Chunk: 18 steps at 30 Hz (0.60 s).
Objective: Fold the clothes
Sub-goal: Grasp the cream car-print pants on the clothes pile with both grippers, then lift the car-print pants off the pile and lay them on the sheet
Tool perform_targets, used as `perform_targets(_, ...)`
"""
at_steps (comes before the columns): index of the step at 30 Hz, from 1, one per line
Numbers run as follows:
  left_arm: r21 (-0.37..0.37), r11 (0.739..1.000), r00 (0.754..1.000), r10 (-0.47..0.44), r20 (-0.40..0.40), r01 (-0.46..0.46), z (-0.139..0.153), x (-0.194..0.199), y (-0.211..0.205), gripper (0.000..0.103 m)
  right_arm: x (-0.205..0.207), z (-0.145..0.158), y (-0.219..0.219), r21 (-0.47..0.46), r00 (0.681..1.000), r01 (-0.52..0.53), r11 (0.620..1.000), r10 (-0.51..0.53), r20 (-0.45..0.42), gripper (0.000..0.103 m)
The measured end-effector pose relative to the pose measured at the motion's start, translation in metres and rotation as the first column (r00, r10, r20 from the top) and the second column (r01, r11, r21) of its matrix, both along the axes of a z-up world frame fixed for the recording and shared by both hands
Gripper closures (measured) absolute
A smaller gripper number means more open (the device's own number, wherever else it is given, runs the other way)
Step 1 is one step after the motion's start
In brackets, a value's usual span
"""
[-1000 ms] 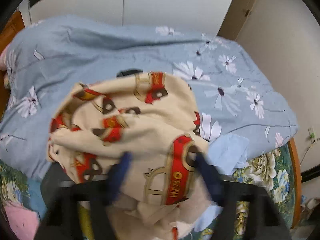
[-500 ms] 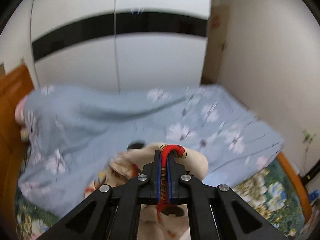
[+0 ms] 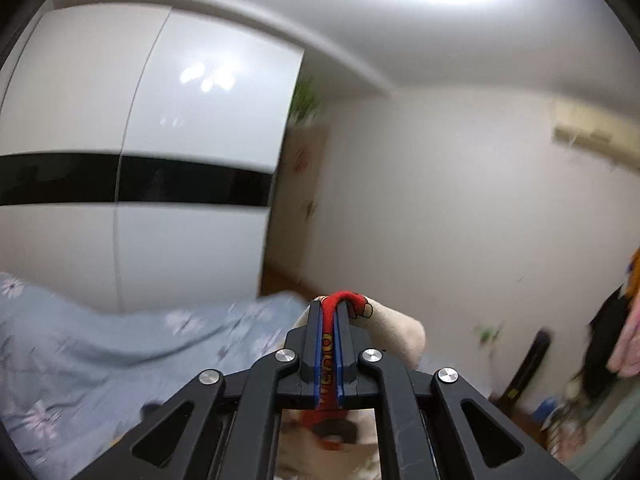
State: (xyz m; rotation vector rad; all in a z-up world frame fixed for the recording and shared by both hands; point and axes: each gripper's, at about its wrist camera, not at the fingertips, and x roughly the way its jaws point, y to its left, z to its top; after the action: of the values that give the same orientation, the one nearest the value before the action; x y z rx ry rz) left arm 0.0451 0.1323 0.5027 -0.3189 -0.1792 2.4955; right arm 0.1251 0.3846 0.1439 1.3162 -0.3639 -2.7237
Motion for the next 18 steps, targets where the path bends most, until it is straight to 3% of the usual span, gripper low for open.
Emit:
perform_targets(2,0.005,1.0,0.999,0.017,-0.049,-0.017,0.02,0.014,-0.014,0.098,0.01,0.005,0.01,0.0,1.0,0.027,1.0,-0.027,-0.009,0.0)
perform_targets(5,0.018,0.999,0.999,0.04,0.009,-0.04,0.009,0.021,-0.05,0.098,0.025,0.006,0.022,-0.001,0.998,0.059,0.998,-0.059,-0.007,0.0)
perform_targets(8,-0.003,0.995,0.99,0.095,0.101,-0.095,-0.04,0.03,-0.091,0.098,0.039,-0.011,0.028,-0.003,0.996,0.073,0.997,-0.073,0.047,0.0)
perform_targets(11,-0.019,0.989,0.949,0.145,0.278,-0.146,-0.127,0.037,-0.135,0.098,0.051,-0.041,0.025,-0.006,0.988,0.062,0.998,-0.06,0.14,0.0)
perform_targets(13,-0.049,0.981,0.875,0.188,0.446,-0.186,-0.2,0.044,-0.165,0.098,0.055,-0.063,0.019,-0.008,0.977,0.048,0.999,-0.045,0.209,0.0)
perform_targets(14,-0.088,0.973,0.819,0.226,0.528,-0.211,-0.239,0.051,-0.178,0.098,0.059,-0.074,0.013,-0.013,0.969,0.034,0.999,-0.029,0.244,0.0)
perform_targets(16,-0.186,0.95,0.67,0.309,0.675,-0.251,-0.32,0.068,-0.205,0.098,0.066,-0.096,-0.001,-0.031,0.952,-0.002,1.0,0.011,0.307,0.0)
perform_targets(18,-0.271,0.926,0.554,0.375,0.743,-0.263,-0.371,0.093,-0.215,0.098,0.068,-0.113,-0.016,-0.064,0.933,-0.038,0.997,0.058,0.355,0.0)
